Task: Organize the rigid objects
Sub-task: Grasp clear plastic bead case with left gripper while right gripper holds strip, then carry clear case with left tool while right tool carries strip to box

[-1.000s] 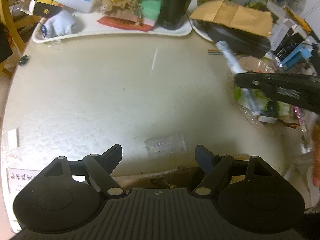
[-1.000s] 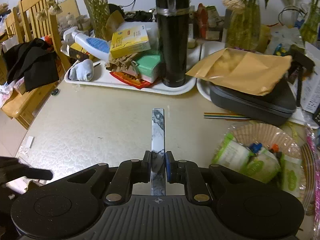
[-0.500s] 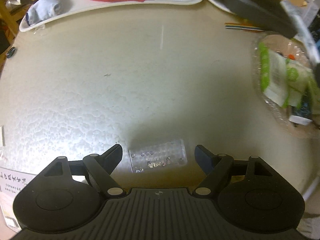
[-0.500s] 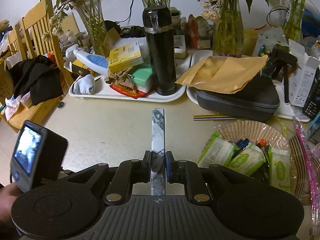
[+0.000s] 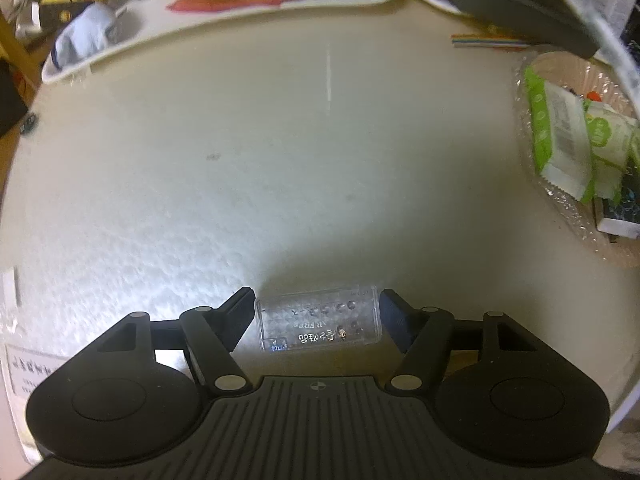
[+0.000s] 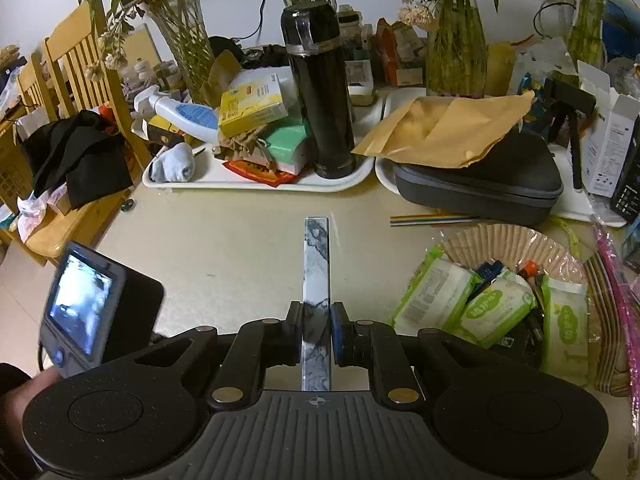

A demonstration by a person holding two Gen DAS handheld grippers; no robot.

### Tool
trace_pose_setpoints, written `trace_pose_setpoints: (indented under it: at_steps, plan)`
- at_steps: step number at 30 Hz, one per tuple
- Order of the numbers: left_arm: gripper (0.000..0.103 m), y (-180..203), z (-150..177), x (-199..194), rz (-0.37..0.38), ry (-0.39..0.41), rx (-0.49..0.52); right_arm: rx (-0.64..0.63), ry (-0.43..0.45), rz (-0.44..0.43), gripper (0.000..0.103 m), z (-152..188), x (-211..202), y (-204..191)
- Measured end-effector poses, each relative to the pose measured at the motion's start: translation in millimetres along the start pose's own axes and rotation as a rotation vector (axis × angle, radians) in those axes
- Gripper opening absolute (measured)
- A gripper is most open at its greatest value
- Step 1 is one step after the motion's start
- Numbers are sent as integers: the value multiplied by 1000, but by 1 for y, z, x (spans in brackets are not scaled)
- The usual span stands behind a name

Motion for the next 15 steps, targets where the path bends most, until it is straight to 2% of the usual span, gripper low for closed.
trace_pose_setpoints:
  at_steps: [15]
  plan:
    - [68,-17,-10,-70,23,176,22,-11,-22,18,17,4,2,-7]
Point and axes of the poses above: each gripper's, at about its wrist camera, not at the fingertips, and x roughly the way its jaws point, y to its right, z to its underside, the point moved 4 cm from there along x, roughly the way its jaws point, and after that the axes turned 10 degrees about z, right-handed, at the moved point
